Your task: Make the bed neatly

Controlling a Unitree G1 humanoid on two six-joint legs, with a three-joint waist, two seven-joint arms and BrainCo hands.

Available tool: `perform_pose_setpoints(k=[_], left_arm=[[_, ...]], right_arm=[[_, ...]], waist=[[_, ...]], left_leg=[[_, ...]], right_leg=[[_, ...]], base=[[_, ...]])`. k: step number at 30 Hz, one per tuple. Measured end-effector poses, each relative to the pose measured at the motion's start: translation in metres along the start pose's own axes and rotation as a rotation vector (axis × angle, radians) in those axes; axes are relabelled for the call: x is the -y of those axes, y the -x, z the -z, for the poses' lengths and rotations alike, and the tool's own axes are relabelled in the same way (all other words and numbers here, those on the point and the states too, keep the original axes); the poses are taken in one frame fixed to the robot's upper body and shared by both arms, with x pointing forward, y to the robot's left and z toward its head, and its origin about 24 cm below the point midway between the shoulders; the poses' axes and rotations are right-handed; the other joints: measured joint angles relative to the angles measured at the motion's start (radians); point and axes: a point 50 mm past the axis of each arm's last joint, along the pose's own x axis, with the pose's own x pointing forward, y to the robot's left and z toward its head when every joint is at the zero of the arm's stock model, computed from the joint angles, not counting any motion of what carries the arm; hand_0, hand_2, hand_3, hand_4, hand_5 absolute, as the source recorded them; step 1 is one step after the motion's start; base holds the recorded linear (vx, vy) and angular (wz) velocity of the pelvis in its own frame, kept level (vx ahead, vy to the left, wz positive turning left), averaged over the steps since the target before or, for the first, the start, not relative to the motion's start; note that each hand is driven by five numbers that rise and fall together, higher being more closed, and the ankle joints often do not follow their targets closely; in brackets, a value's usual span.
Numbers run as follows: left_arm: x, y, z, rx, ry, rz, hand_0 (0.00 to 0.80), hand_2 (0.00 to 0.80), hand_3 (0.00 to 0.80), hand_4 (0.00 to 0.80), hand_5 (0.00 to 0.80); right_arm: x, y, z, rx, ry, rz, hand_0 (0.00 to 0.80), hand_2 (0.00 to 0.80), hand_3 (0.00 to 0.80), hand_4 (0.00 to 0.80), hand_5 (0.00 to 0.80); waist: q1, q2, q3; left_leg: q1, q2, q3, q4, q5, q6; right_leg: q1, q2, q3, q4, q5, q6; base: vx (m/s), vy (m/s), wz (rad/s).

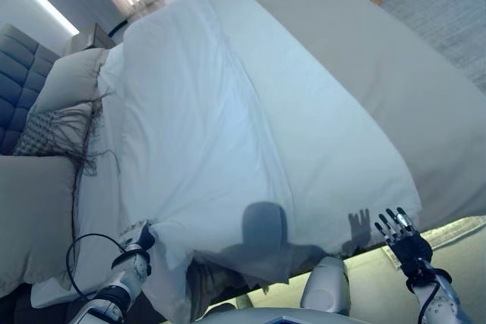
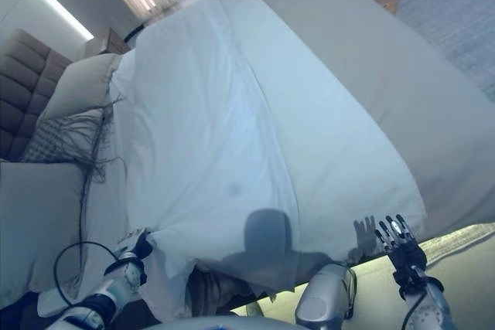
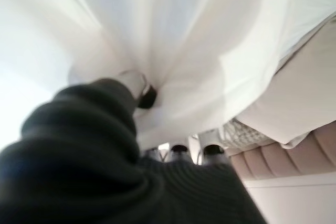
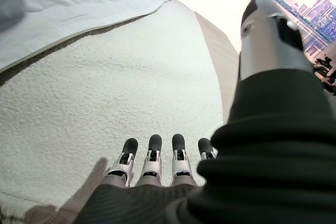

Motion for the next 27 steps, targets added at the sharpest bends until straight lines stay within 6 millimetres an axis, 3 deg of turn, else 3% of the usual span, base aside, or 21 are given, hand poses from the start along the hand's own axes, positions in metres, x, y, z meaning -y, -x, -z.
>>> perform_pose_setpoints(k=[6,7,13,17,23,27], left_arm=[[0.006,0.003,-0.003,0.028,0.015,0.029,0.8,0.8,0.8,0.8,0.8],[0.007,0.004,-0.003,0.031,0.01,0.03,0.0,0.0,0.0,0.0,0.0],[0.022,0.012,-0.007,0.037,0.005,0.032,0.0,0.0,0.0,0.0,0.0],[0.03,0.015,0.005,-0.019,0.011,0.068,0.0,0.0,0.0,0.0,0.0],[0.028,0.016,0.012,-0.076,0.192,0.059,0.0,0.0,0.0,0.0,0.0],[0.021,0.013,0.012,-0.08,0.268,0.038,0.0,0.0,0.0,0.0,0.0]], right_arm=[[0.011,0.009,0.012,-0.036,-0.01,0.025,0.0,0.0,0.0,0.0,0.0],[0.011,0.01,0.014,-0.038,-0.016,0.024,0.0,0.0,0.0,0.0,0.0],[0.003,0.008,0.035,-0.062,-0.07,0.067,0.0,0.0,0.0,0.0,0.0],[-0.003,0.006,0.048,-0.094,-0.074,0.09,0.0,0.0,0.0,0.0,0.0],[-0.016,-0.002,0.058,-0.099,-0.088,0.076,0.0,0.0,0.0,0.0,0.0],[-0.028,-0.007,0.069,-0.128,-0.12,0.03,0.0,0.0,0.0,0.0,0.0]], waist=[[0.019,-0.008,-0.024],[0.02,-0.009,-0.028],[0.041,-0.025,-0.049],[0.06,-0.025,-0.064],[0.117,-0.028,-0.069],[0.154,-0.067,-0.086]], left_leg=[[0.029,0.009,-0.004,0.001,0.01,-0.011],[0.029,0.01,-0.005,0.001,0.01,-0.011],[0.053,0.026,-0.009,0.001,0.01,-0.01],[0.064,0.028,-0.009,0.0,0.01,-0.01],[0.04,0.04,-0.024,-0.003,0.01,-0.009],[0.012,0.051,-0.028,-0.007,0.01,-0.009]], right_leg=[[0.063,0.005,-0.032,-0.028,-0.004,0.005],[0.067,0.006,-0.034,-0.031,-0.004,0.005],[0.113,0.02,-0.049,-0.051,-0.007,0.004],[0.135,0.02,-0.06,-0.057,-0.011,0.011],[0.138,0.039,-0.067,-0.051,-0.017,0.004],[0.12,0.055,-0.072,-0.04,-0.023,-0.007]], base=[[0.042,-0.075,0.09],[0.052,-0.111,0.05],[0.055,-0.062,0.06],[-0.025,-0.102,0.08],[-0.094,-0.177,0.21],[-0.104,-0.196,0.22]])
